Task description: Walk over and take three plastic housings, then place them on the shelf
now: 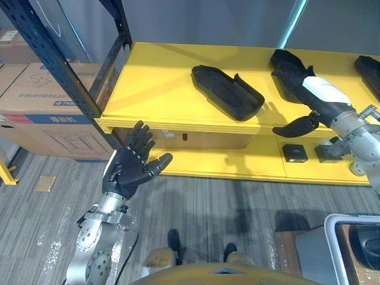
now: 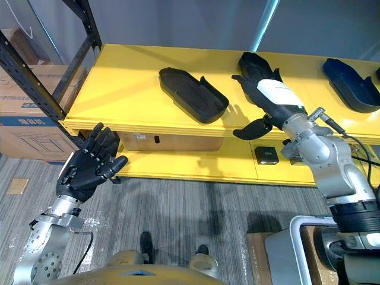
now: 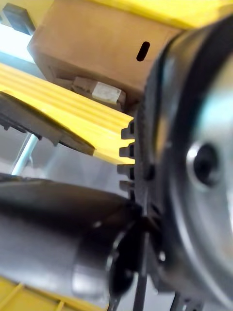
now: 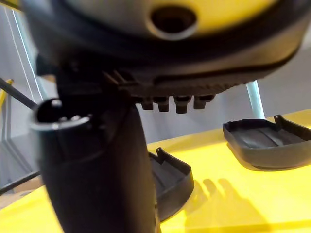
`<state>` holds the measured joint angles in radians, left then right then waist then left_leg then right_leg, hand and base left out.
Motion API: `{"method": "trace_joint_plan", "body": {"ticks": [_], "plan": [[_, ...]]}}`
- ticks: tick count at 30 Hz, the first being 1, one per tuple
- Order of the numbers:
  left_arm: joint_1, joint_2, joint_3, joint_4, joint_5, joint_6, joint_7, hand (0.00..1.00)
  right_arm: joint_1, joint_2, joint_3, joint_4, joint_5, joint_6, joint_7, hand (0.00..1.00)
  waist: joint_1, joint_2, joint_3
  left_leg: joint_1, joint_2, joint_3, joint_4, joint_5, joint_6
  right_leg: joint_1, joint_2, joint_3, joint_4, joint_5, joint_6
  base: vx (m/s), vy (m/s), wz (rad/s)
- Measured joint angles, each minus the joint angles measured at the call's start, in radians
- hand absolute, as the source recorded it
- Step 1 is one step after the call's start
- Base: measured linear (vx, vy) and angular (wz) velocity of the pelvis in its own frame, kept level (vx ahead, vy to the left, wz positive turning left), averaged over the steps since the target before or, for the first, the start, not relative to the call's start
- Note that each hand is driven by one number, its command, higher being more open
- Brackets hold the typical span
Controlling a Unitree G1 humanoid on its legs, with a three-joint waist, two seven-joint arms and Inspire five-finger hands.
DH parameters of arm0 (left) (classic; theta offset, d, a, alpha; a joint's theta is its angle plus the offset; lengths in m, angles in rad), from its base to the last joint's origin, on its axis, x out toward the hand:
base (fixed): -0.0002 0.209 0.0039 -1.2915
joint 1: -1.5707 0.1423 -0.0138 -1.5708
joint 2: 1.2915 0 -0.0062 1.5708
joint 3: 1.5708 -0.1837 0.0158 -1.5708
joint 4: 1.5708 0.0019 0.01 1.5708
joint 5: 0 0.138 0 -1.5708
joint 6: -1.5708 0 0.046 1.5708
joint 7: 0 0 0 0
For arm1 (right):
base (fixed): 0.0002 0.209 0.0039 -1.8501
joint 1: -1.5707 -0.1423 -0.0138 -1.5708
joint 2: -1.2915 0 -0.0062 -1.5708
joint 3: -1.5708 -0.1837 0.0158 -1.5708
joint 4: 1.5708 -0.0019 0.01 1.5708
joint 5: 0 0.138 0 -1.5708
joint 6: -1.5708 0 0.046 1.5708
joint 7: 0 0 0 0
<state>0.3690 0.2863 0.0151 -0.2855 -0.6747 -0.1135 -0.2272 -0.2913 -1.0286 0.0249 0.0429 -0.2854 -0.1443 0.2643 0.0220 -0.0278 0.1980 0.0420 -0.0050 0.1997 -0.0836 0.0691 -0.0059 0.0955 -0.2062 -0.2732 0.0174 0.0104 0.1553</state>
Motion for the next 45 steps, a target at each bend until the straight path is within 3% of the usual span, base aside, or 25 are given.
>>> {"method": "trace_joint_plan", "body": {"ticks": [18,23,24,33,40,45], "plan": [[-0.009,0.005,-0.019,0.0,0.0,-0.016,0.007,1.0,-0.123,-0.012,0.207,0.173,0.037,-0.053,0.048,1.0,0.015,-0.001,0.004,-0.025,-0.002,-0.021,-0.001,0.007,-0.004,-0.011,0.0,-0.024,0.002,0.002,0.002,0.0,0.005,0.04],[-0.017,0.005,-0.019,0.0,0.0,-0.018,0.007,1.0,-0.213,-0.012,0.255,0.205,0.036,-0.072,0.032,1.0,0.028,0.007,0.039,-0.042,-0.003,-0.03,0.0,0.013,-0.001,-0.026,0.0,-0.029,0.002,0.004,0.001,0.0,0.004,0.02],[-0.018,0.005,-0.019,0.0,-0.001,-0.018,0.007,1.0,-0.223,-0.012,0.262,0.211,0.035,-0.08,0.031,0.0,0.029,0.008,0.044,-0.042,-0.003,-0.031,0.0,0.013,-0.001,-0.026,0.0,-0.03,0.002,0.004,0.001,0.01,0.008,0.06],[-0.049,0.009,-0.019,0.001,-0.026,-0.049,0.01,1.0,-0.343,-0.012,0.342,0.284,0.016,-0.104,0.011,0.0,0.045,0.015,0.088,-0.065,-0.004,-0.051,0.001,0.026,0.004,-0.039,-0.001,-0.051,0.006,0.004,0.001,0.03,0.002,0.07],[-0.065,0.009,-0.02,0.001,-0.027,-0.058,0.008,1.0,-0.461,-0.012,0.387,0.317,0.018,-0.139,-0.035,0.0,0.053,0.042,0.132,-0.065,-0.004,-0.058,0.001,0.024,0.001,-0.041,-0.002,-0.055,0.016,0.001,-0.003,0.0,0.001,0.01],[-0.063,0.009,-0.019,0.002,-0.027,-0.058,0.008,1.0,-0.475,-0.012,0.424,0.376,0.017,-0.127,-0.039,0.0,0.062,0.043,0.136,-0.068,-0.005,-0.068,0.001,0.027,0.001,-0.036,-0.003,-0.075,0.017,-0.001,-0.005,0.0,0.006,0.09]]}}
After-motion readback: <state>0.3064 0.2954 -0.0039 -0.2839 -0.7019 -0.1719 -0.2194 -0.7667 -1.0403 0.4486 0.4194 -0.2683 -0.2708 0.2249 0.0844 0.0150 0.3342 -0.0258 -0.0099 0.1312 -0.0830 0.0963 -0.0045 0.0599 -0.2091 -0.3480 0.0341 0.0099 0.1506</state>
